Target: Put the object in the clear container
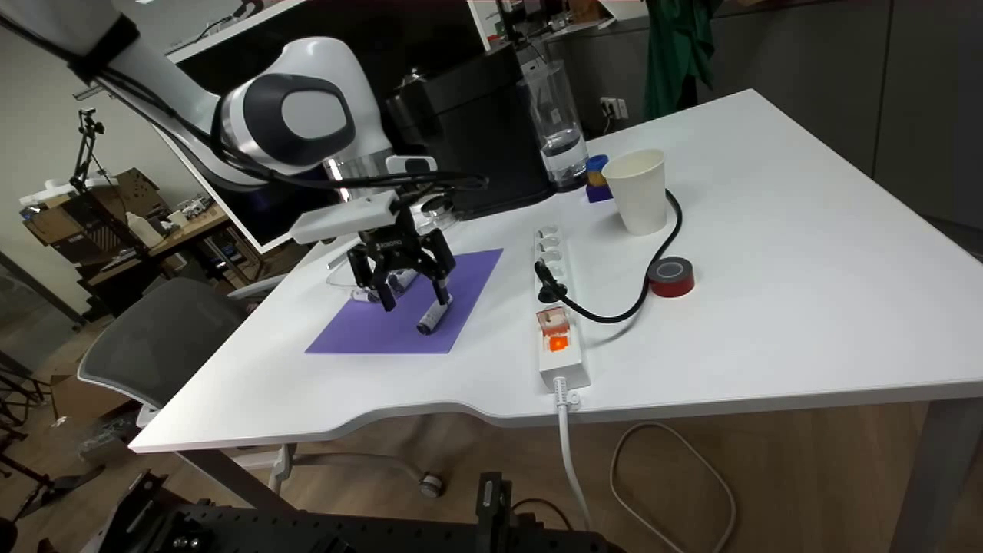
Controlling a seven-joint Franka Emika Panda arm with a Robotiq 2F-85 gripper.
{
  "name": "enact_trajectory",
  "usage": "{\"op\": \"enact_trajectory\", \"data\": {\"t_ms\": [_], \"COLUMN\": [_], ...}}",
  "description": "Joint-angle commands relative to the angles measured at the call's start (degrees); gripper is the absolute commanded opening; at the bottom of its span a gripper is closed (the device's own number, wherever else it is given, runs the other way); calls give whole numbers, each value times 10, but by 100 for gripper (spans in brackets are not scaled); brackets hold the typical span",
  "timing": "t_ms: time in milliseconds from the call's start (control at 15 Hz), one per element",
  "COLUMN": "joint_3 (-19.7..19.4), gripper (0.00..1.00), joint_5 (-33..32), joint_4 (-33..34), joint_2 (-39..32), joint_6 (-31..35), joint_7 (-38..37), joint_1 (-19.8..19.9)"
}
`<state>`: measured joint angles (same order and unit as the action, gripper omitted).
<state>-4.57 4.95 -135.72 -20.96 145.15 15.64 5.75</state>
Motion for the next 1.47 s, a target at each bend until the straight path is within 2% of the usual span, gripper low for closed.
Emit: {"op": "enact_trajectory", "data": {"t_ms": [0, 200, 267, 333, 400, 1000, 1400], "joint_3": [17, 31, 36, 42, 47, 86, 128], "gripper": [100, 100, 75, 74, 68, 4, 7], "joint_5": [13, 17, 18, 17, 16, 17, 9], "joint_4": [15, 21, 23, 25, 27, 33, 44], "joint_2": [-37, -60, -65, -70, -74, -73, -47], "joint_6": [51, 93, 104, 114, 122, 171, 213], "joint_7": [-16, -11, -10, -8, -7, 3, 19], "joint_1": [19, 30, 34, 38, 41, 71, 76]}}
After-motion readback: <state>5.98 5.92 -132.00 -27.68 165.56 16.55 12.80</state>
